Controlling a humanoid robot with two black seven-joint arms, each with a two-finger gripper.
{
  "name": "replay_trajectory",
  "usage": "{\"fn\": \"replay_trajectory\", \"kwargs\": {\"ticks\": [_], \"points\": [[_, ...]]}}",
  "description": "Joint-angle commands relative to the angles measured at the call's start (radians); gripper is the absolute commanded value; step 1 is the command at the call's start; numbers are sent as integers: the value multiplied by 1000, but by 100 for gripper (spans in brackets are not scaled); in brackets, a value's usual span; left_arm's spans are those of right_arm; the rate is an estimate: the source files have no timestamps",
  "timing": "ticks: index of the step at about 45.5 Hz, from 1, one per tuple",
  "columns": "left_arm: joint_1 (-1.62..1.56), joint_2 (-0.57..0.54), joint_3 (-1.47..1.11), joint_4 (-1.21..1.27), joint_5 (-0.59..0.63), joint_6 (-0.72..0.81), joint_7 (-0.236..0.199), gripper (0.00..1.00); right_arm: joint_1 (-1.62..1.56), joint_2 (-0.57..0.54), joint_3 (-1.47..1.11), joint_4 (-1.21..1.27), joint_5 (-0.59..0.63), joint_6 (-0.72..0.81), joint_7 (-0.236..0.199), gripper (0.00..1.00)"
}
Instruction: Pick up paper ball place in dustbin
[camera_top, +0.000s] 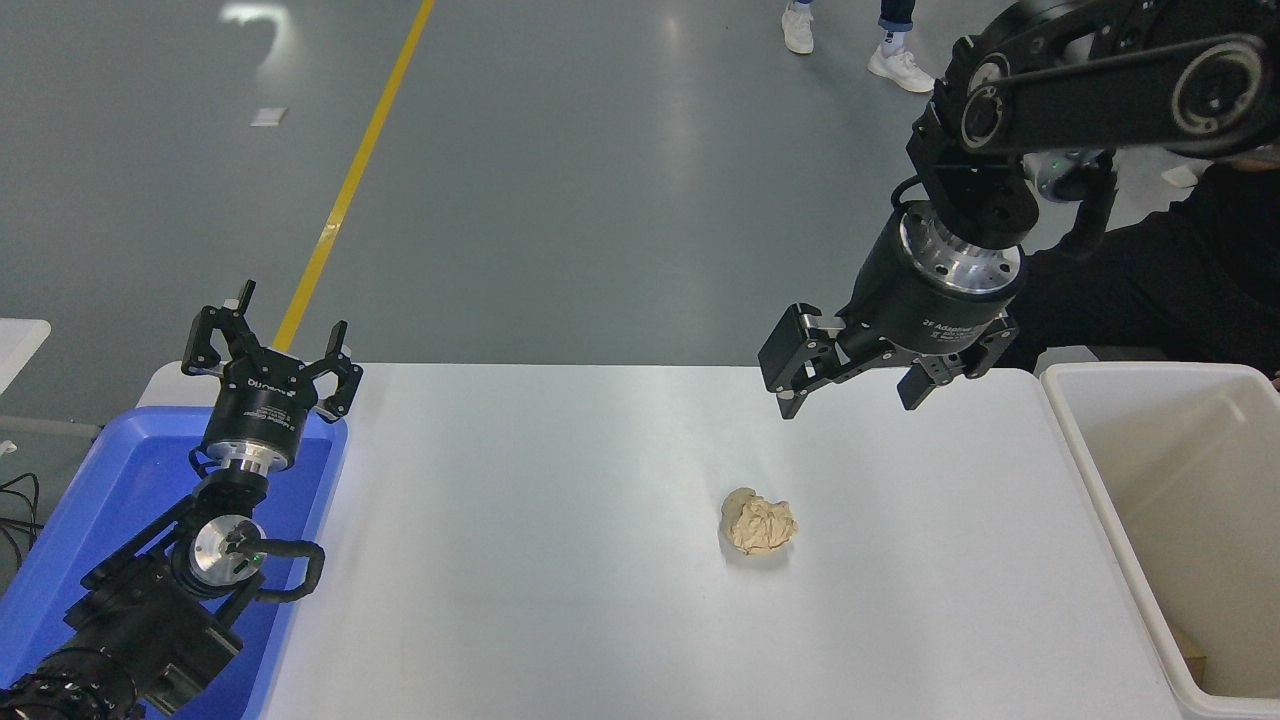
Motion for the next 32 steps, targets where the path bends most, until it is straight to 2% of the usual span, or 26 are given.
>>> {"fn": "replay_trajectory", "kwargs": {"ticks": [1,32], "points": [[0,0,0,0,1,0,0,98,-1,5,-10,-3,-9,0,0,100],[-1,0,0,0,1,0,0,98,25,-20,-23,-5,0,0,2,100]]}}
